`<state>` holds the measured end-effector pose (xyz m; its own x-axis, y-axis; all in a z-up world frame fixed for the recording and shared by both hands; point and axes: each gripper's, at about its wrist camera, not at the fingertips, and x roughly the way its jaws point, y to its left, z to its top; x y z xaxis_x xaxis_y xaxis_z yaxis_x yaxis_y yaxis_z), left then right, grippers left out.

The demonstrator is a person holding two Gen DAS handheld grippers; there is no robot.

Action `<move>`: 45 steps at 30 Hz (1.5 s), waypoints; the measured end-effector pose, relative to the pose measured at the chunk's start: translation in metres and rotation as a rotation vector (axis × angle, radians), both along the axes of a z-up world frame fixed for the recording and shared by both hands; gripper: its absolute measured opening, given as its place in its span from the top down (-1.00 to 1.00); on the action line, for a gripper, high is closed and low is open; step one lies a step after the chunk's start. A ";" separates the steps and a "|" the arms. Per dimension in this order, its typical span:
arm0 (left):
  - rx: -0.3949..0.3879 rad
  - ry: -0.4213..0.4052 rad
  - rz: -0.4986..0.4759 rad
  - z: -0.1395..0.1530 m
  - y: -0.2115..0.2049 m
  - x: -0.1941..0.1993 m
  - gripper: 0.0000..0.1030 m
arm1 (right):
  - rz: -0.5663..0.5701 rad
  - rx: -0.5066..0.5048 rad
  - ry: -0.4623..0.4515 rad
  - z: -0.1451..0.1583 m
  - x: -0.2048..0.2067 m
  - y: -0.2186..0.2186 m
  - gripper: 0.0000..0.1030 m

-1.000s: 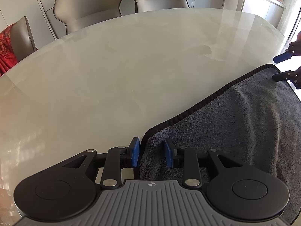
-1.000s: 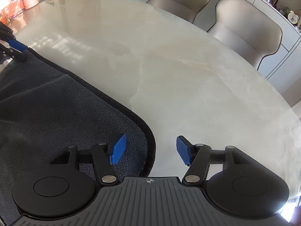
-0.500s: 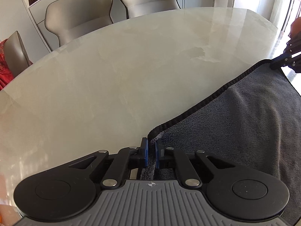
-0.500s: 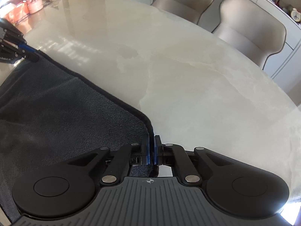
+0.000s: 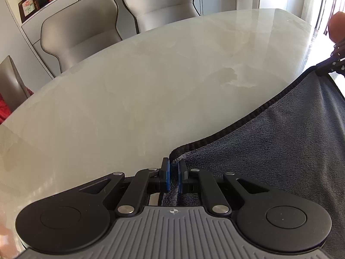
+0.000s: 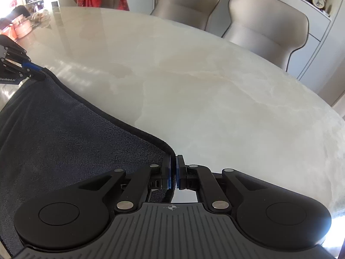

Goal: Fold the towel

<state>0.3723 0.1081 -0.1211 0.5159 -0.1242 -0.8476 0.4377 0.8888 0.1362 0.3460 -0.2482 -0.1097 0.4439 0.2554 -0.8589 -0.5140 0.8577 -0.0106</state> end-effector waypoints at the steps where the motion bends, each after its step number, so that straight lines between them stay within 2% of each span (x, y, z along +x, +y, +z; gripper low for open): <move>1: -0.003 -0.005 -0.001 0.001 0.000 0.003 0.89 | -0.009 0.005 -0.003 0.002 0.000 -0.003 0.92; 5: -0.002 -0.027 -0.009 0.003 -0.004 0.009 0.88 | -0.056 0.024 -0.027 0.010 0.002 -0.014 0.92; 13: 0.006 -0.014 -0.002 -0.003 -0.015 0.017 0.87 | -0.087 0.005 -0.011 -0.007 0.005 -0.008 0.91; 20: 0.029 -0.028 0.002 -0.007 -0.016 0.018 0.78 | -0.064 -0.084 0.002 -0.018 0.007 0.007 0.89; 23: 0.060 -0.052 0.022 -0.007 -0.017 0.015 0.56 | -0.068 -0.117 -0.005 -0.018 0.005 0.010 0.69; 24: 0.069 -0.057 0.031 -0.007 -0.018 0.014 0.54 | -0.066 -0.138 -0.014 -0.018 0.005 0.012 0.47; 25: 0.076 -0.061 0.039 -0.008 -0.018 0.013 0.54 | -0.064 -0.155 -0.024 -0.017 0.004 0.013 0.36; 27: 0.100 -0.068 0.059 -0.007 -0.016 0.011 0.53 | -0.059 -0.169 -0.046 -0.012 0.000 0.014 0.35; 31: 0.154 -0.080 0.099 -0.003 -0.007 0.004 0.34 | -0.073 -0.164 -0.077 0.003 -0.008 0.016 0.29; 36: 0.180 -0.102 0.155 0.006 0.008 -0.003 0.33 | -0.091 -0.174 -0.106 0.011 -0.011 0.020 0.19; 38: 0.175 -0.103 0.173 0.011 0.012 -0.005 0.33 | -0.098 -0.174 -0.099 0.011 -0.007 0.023 0.17; 42: 0.168 -0.121 0.163 0.020 0.012 -0.014 0.31 | -0.155 -0.201 -0.053 0.010 0.000 0.022 -0.11; 45: 0.160 -0.124 0.153 0.022 0.010 -0.018 0.29 | -0.182 -0.218 0.005 0.004 -0.003 0.017 -0.14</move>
<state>0.3542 0.1183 -0.0991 0.6194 0.0937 -0.7795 0.2709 0.9063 0.3243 0.3435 -0.2314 -0.1055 0.4615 -0.0189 -0.8870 -0.3526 0.9135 -0.2029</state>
